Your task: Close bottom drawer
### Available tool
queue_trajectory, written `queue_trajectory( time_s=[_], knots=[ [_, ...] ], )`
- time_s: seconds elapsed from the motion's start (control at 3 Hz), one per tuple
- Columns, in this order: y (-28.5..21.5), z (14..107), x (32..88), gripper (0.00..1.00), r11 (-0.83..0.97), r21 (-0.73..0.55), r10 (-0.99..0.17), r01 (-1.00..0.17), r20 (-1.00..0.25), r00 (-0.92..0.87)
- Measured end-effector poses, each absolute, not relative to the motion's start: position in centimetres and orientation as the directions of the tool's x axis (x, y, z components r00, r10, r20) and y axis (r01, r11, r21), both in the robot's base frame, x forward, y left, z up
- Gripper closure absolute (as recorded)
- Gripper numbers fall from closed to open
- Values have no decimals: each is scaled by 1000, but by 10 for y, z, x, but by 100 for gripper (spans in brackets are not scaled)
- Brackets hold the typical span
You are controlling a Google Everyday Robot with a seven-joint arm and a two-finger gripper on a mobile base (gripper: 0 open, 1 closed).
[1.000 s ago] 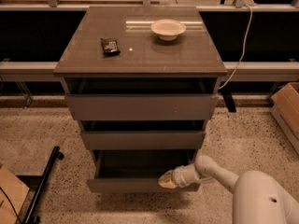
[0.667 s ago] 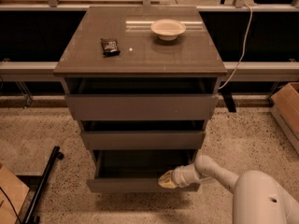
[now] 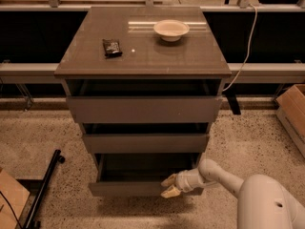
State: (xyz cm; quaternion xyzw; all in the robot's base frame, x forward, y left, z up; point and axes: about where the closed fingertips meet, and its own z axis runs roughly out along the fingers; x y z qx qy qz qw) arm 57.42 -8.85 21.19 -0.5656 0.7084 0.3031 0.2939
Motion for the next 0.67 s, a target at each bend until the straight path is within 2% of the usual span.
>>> queue_trajectory(
  time_s=[0.33, 0.67],
  knots=[
    [-88, 214, 574, 0, 176, 97, -623, -980, -759, -187],
    [-88, 214, 574, 0, 176, 97, -623, -980, -759, -187]
  ],
)
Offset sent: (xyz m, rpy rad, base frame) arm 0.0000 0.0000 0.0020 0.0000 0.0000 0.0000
